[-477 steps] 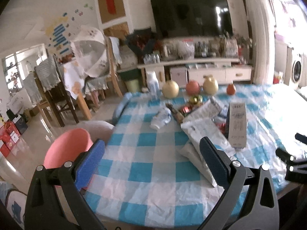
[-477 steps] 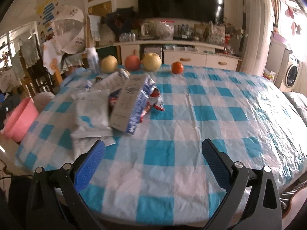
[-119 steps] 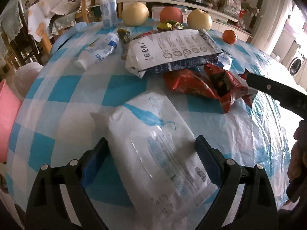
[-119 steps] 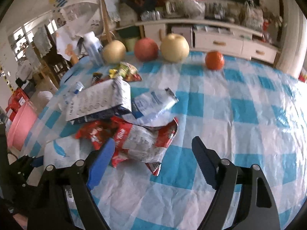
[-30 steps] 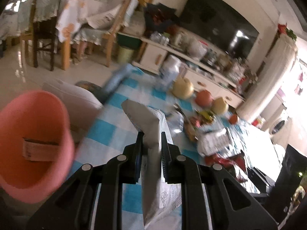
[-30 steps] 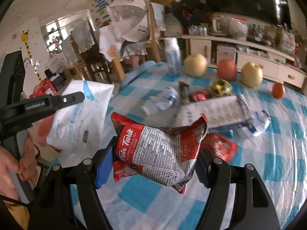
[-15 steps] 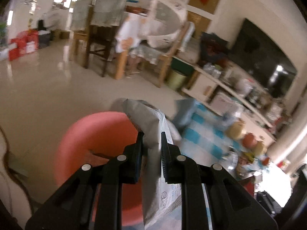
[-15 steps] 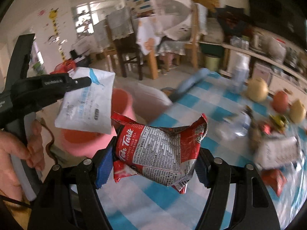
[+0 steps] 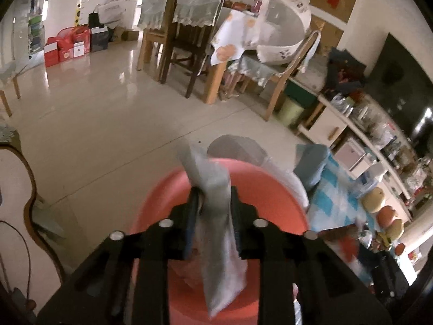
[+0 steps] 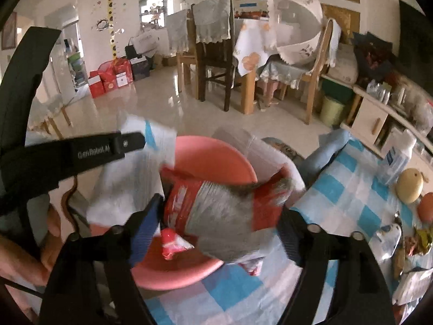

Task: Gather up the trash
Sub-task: 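Open the left tool over the pink bucket while the right tool releases the snack bag into it, then move both empty tools back toward the remaining items on the table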

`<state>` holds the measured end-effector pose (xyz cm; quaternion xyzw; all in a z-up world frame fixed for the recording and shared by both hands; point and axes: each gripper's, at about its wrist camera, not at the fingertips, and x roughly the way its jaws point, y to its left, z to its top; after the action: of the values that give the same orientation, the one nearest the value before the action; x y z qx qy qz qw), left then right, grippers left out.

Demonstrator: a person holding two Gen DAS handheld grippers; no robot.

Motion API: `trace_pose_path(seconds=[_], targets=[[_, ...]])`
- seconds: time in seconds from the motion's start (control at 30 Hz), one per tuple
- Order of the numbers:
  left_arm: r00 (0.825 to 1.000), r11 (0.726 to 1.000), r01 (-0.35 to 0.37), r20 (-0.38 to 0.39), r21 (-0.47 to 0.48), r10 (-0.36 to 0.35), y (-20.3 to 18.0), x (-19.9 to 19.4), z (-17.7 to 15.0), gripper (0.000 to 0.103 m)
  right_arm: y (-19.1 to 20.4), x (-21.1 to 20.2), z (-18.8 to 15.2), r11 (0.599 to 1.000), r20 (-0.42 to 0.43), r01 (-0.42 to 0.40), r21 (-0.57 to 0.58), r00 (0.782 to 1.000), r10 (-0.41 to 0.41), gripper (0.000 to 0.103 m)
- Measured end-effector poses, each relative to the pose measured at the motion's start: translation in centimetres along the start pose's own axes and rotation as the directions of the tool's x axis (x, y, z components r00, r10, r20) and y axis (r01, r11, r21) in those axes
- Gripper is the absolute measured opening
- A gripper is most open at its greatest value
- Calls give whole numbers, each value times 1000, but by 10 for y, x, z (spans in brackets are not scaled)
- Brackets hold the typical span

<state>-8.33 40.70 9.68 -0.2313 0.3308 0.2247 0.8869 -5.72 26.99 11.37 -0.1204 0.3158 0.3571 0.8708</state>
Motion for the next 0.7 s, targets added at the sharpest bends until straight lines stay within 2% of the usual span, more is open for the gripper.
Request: trace_pose_path(seconds=[0.07,0.2,0.27,0.47,0.6,0.7], targets=[[1000,1000,-22,1,9,22,-1,0,0,54,-4,-5,-3,1000,30,-1,23,1000,0,91],[998,997,-62,27,46,61,-8,-5,-1,68,-20,-25,-10,996,78,30,86,996,-37,91],[997,995,-67,35,71,64,-15,-6,-3,78,-29,-35,-15,992,93,51,115,994,-62,93],[996,979,-76,69,190,64,-47,-12,-10,91,-58,-58,-38,975,83,113,193,988,-131,93],[995,957,-75,82,280,54,-72,-14,-18,93,-71,-73,-57,965,75,151,212,983,-170,93],[993,930,-93,100,355,61,-91,-15,-26,94,-83,-84,-71,956,67,171,240,979,-192,93]])
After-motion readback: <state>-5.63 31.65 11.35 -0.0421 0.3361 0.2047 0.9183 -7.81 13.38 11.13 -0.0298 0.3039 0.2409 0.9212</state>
